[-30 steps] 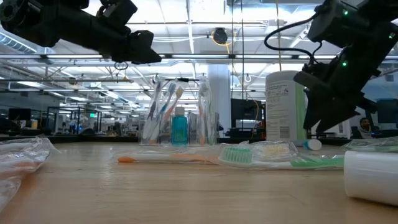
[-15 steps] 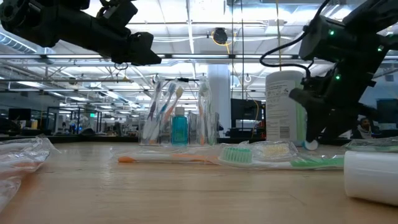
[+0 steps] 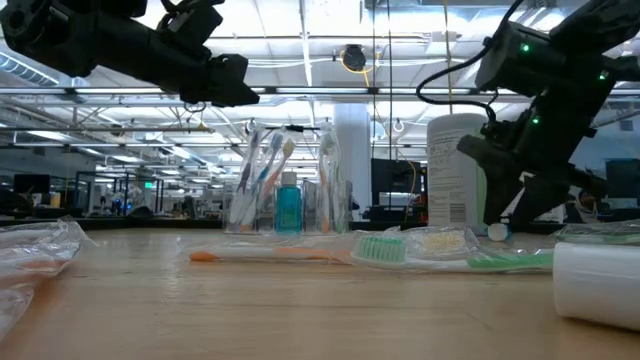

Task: Pick & Place toothbrushing station
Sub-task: Put the top mouthwash into the transparent organizer

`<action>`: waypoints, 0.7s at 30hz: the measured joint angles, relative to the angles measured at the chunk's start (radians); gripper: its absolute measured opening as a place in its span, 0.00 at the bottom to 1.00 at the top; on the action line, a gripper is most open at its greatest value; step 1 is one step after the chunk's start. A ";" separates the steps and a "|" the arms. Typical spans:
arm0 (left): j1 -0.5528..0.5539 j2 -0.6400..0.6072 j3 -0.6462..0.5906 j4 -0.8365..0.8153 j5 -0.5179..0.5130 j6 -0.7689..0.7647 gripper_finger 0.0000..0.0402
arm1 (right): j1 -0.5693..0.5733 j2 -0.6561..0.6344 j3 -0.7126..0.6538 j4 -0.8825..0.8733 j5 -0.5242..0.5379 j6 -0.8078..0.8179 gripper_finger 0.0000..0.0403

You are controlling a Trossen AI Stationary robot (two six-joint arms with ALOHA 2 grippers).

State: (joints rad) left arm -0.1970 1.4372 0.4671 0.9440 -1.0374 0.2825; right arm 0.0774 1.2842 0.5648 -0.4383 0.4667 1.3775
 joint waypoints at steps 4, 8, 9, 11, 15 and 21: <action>0.011 0.000 0.000 -0.005 0.000 -0.030 0.39 | -0.016 -0.033 0.000 0.004 0.000 0.061 0.41; 0.020 0.000 0.000 -0.005 0.000 -0.055 0.39 | -0.035 -0.044 0.000 0.000 -0.029 0.139 0.41; 0.020 0.000 0.000 -0.005 0.000 -0.056 0.39 | -0.035 -0.044 0.000 0.001 -0.022 0.172 0.41; 0.020 0.000 0.000 -0.005 0.000 -0.056 0.39 | -0.035 -0.036 0.000 0.009 -0.007 0.242 0.41; 0.019 0.000 0.000 -0.006 0.000 -0.054 0.39 | -0.040 -0.035 0.000 0.011 -0.024 0.305 0.41; 0.019 0.000 0.000 -0.006 0.000 -0.067 0.39 | -0.046 -0.032 0.000 -0.012 -0.076 0.376 0.41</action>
State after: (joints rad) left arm -0.1780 1.4372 0.4671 0.9379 -1.0376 0.2152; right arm 0.0318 1.2518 0.5648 -0.4508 0.3908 1.7539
